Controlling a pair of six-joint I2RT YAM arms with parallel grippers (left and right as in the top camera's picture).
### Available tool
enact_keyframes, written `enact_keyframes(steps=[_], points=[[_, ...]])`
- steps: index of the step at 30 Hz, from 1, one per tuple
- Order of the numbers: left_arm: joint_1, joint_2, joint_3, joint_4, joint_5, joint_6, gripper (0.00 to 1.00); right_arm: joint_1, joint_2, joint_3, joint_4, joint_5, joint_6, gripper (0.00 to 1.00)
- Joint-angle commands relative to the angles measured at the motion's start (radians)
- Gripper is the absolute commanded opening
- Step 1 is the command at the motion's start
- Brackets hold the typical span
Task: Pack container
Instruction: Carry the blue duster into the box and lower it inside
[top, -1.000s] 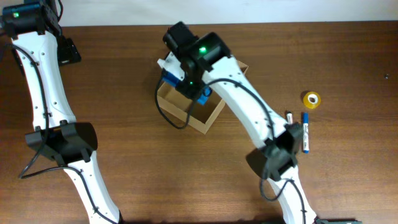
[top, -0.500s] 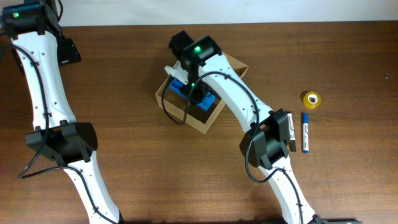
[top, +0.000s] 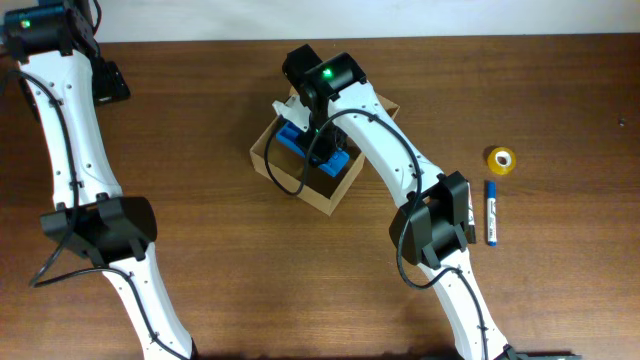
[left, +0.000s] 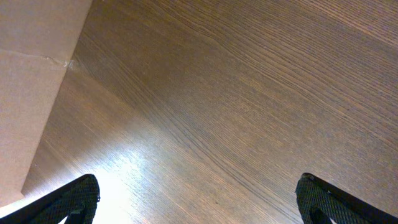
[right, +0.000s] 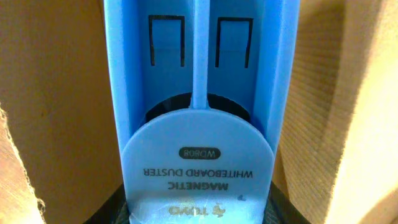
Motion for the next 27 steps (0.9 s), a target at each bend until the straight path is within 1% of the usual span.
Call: enact_keyframes(steps=[1, 8, 13, 14, 15, 16, 19, 22, 23, 25, 26, 27], points=[[0.006, -0.002, -0.005, -0.003, 0.004, 0.013, 1.00, 0.005, 0.019, -0.032, 0.000, -0.024, -0.007, 0.04], [0.006, -0.002, -0.005, -0.003, 0.004, 0.013, 1.00, 0.005, 0.019, -0.120, 0.037, -0.012, -0.007, 0.04], [0.006, -0.002, -0.005, -0.003, 0.004, 0.013, 1.00, 0.005, 0.019, -0.134, 0.052, -0.011, -0.007, 0.04], [0.006, -0.002, -0.005, -0.003, 0.004, 0.013, 1.00, 0.005, 0.019, -0.134, 0.056, -0.007, -0.007, 0.15], [0.006, -0.002, -0.005, -0.003, 0.004, 0.013, 1.00, 0.005, 0.019, -0.134, 0.060, 0.007, -0.006, 0.27], [0.006, -0.002, -0.005, -0.003, 0.004, 0.013, 1.00, 0.005, 0.019, -0.134, 0.060, 0.021, -0.007, 0.31], [0.006, -0.002, -0.005, -0.003, 0.004, 0.013, 1.00, 0.005, 0.019, -0.133, 0.060, 0.047, -0.006, 0.32], [0.006, -0.002, -0.005, -0.003, 0.004, 0.013, 1.00, 0.005, 0.019, -0.133, 0.059, 0.048, -0.006, 0.35], [0.006, -0.002, -0.005, -0.003, 0.004, 0.013, 1.00, 0.005, 0.019, -0.133, 0.058, 0.048, -0.006, 0.39], [0.006, -0.002, -0.005, -0.003, 0.004, 0.013, 1.00, 0.005, 0.019, -0.133, 0.058, 0.048, -0.002, 0.43], [0.006, -0.002, -0.005, -0.003, 0.004, 0.013, 1.00, 0.005, 0.019, -0.133, 0.055, 0.049, -0.002, 0.47], [0.006, -0.002, -0.005, -0.003, 0.004, 0.013, 1.00, 0.005, 0.019, -0.133, 0.052, 0.048, 0.001, 0.61]])
